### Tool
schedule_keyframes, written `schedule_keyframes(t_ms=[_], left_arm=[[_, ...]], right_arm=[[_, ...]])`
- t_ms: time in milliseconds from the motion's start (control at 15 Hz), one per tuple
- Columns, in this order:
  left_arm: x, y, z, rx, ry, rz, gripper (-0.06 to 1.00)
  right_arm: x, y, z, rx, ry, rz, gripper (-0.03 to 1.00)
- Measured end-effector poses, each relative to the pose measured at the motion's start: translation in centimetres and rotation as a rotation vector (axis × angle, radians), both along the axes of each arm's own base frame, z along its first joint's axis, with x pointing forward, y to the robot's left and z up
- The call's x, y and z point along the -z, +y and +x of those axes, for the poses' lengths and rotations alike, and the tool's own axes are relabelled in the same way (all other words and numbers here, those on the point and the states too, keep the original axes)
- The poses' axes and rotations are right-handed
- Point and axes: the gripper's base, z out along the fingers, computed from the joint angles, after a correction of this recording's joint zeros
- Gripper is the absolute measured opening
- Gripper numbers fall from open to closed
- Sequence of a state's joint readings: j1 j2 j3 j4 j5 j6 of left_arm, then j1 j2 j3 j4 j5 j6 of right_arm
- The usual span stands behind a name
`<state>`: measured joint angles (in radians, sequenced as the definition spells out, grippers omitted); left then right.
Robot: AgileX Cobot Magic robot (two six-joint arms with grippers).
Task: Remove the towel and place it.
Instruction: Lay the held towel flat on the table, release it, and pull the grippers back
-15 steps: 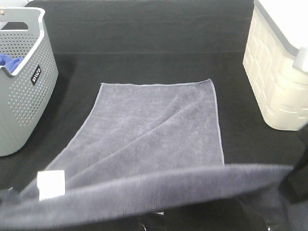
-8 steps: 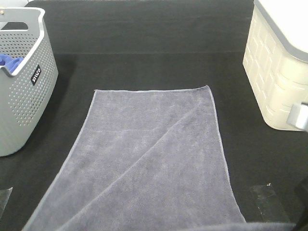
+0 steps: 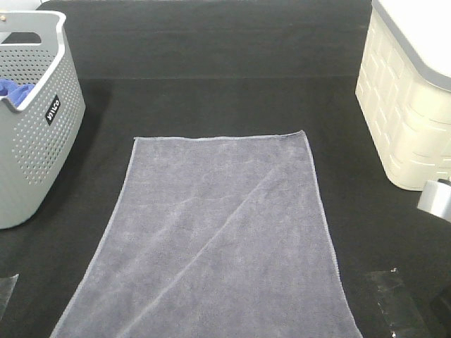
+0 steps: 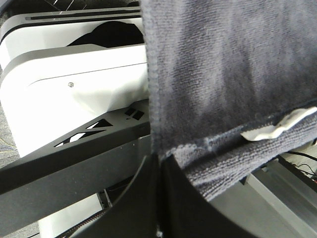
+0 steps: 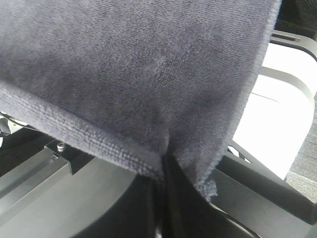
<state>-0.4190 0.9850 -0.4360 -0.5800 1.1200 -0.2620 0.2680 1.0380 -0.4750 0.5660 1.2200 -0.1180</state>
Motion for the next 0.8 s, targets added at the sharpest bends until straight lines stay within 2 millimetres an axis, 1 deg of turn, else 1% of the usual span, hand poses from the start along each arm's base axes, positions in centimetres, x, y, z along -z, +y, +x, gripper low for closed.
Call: schedule_keyframes(t_ms=[200, 333, 533, 800], left_arm=[[0.2, -0.1, 0.6, -0.025, -0.068, -0.011, 0.0], [0.4, -0.2, 1.1, -0.033, -0.109, -0.012, 0.0], [1.8, -0.5, 2.2, -0.01, -0.083, 0.021, 0.0], [3.7, -1.2, 3.5, 0.041, -0.036, 0.032, 0.0]], right_arm=[[0.3, -0.1, 0.2, -0.007, 0.011, -0.023, 0.0], [1.5, 0.1, 1.4, 0.013, 0.04, -0.053, 0.0], [2.4, 0.3, 2.1, 0.003, 0.069, -0.06, 0.0], [3.1, 0.3, 2.6, 0.005, 0.079, -0.074, 0.0]])
